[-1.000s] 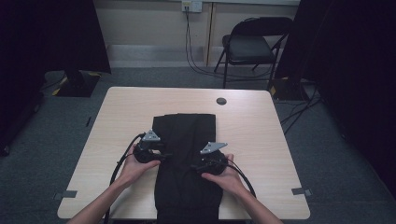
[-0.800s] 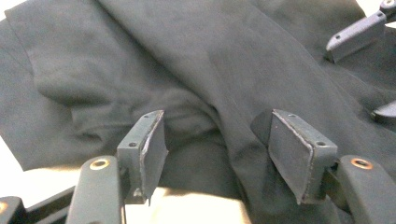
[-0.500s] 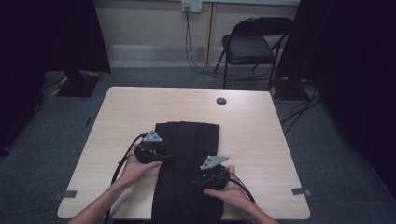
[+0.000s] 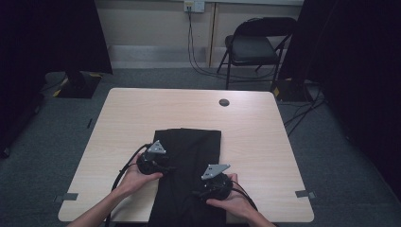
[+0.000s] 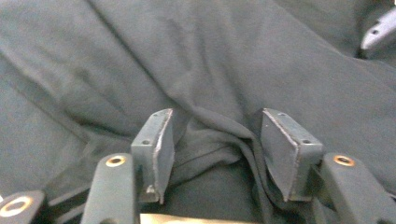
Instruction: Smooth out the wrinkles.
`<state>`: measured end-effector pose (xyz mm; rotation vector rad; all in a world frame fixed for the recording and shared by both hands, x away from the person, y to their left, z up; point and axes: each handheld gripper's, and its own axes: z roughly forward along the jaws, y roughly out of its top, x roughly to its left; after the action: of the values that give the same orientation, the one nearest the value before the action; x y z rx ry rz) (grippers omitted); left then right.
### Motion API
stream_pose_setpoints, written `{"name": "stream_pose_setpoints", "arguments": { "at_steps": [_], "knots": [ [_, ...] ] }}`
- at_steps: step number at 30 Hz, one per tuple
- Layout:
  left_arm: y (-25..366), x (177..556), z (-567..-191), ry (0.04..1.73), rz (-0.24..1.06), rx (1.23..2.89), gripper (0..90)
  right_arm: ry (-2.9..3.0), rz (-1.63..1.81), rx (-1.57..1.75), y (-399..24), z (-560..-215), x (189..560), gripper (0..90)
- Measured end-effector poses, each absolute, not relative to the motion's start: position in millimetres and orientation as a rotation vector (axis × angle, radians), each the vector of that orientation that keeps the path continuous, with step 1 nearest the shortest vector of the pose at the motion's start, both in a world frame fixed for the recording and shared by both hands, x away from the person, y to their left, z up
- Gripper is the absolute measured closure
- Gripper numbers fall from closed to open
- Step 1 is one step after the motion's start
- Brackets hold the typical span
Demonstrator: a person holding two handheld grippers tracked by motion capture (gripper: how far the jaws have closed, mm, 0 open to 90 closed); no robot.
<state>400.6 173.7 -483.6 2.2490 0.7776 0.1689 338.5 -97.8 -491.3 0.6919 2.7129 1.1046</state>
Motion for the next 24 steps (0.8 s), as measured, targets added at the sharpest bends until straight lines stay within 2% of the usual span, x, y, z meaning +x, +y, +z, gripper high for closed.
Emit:
{"name": "stream_pose_setpoints", "arguments": {
  "at_steps": [4, 11, 14, 18, 24],
  "knots": [
    [187, 413, -468, 0.818, 0.191, 2.169, 40.6, 2.59, 1.174, 0.751, -104, -474, 357, 31.0],
    [198, 456, -454, 0.888, 0.292, 2.108, 56.9, 2.426, 1.196, 0.886, -123, -449, 419, 30.7],
    [198, 479, -456, 0.924, 0.331, 2.098, 57.8, 2.399, 1.176, 0.914, -125, -448, 444, 29.2],
    [200, 505, -464, 0.986, 0.323, 2.095, 44.5, 2.331, 1.141, 0.986, -130, -452, 483, 24.8],
    [207, 527, -485, 1.08, 0.26, 2.056, 33.9, 2.345, 1.121, 1.086, -134, -472, 520, 22.0]
  ]
}}
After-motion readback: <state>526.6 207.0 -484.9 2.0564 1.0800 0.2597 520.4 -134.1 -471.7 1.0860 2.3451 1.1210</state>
